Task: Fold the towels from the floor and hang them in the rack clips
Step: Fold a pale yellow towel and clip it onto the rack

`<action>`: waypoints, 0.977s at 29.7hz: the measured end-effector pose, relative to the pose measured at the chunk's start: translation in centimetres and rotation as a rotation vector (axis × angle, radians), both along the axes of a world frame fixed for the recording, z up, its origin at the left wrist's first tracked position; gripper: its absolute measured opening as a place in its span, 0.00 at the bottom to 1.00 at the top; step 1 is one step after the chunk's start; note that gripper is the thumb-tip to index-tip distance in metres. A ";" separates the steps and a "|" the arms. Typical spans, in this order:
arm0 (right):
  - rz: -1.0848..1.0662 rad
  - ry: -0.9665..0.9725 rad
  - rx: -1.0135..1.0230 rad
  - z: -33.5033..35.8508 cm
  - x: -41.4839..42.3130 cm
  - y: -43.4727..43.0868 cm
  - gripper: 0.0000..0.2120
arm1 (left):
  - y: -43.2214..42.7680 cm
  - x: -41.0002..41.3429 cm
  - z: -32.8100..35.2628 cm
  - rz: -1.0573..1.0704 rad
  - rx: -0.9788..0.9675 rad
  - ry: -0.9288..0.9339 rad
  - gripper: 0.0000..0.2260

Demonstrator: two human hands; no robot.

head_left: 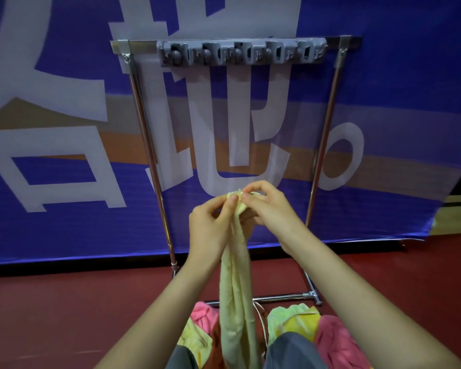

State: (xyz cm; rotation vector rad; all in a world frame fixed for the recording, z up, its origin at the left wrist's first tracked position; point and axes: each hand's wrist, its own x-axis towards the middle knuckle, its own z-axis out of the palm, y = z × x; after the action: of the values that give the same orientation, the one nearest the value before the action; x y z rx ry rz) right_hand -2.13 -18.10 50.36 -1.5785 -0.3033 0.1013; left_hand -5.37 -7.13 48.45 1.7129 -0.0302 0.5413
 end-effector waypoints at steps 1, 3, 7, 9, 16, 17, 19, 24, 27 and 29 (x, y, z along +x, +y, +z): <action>0.012 0.004 -0.023 0.1 0.0 -0.1 0.04 | 0.0 -0.1 -0.1 -0.024 -0.003 -0.001 0.08; 0.044 0.014 -0.043 0.2 -0.1 -0.2 0.06 | 0.3 -0.2 -0.3 -0.079 0.003 0.005 0.08; 0.116 0.061 -0.006 0.3 -0.2 -0.5 0.08 | 1.3 -0.1 -0.8 -0.159 0.144 0.005 0.11; 0.159 0.060 -0.004 0.3 -0.3 -0.5 0.09 | 1.7 0.0 -0.8 -0.141 0.180 -0.020 0.10; 0.278 -0.070 -0.260 0.2 0.2 -2.4 0.02 | 3.0 -0.3 -0.5 -0.220 0.204 -0.063 0.10; 0.288 -0.091 -0.330 0.3 0.3 -2.9 0.02 | 3.2 -0.4 -0.5 -0.233 0.201 -0.067 0.10; 0.329 -0.105 -0.467 0.4 0.5 -3.8 0.01 | 3.3 -0.6 -0.4 -0.249 0.204 -0.072 0.10; 0.405 -0.054 -0.716 -0.4 0.6 -4.6 0.07 | 3.3 -0.8 -0.8 -0.291 0.231 -0.055 0.10; 0.315 -0.217 -1.015 0.1 0.9 -4.3 0.13 | 3.6 -0.1 -1.8 -0.213 0.365 0.006 0.06; 0.163 -0.532 -1.306 2.3 1.3 -3.6 0.14 | 3.6 0.8 -1.5 -0.090 0.483 -0.018 0.14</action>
State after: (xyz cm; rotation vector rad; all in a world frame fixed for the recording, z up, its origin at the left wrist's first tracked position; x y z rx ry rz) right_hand -0.87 -21.70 52.66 -2.8735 -0.8990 -0.0149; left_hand -4.57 -3.49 46.96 2.1631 -0.2688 0.5088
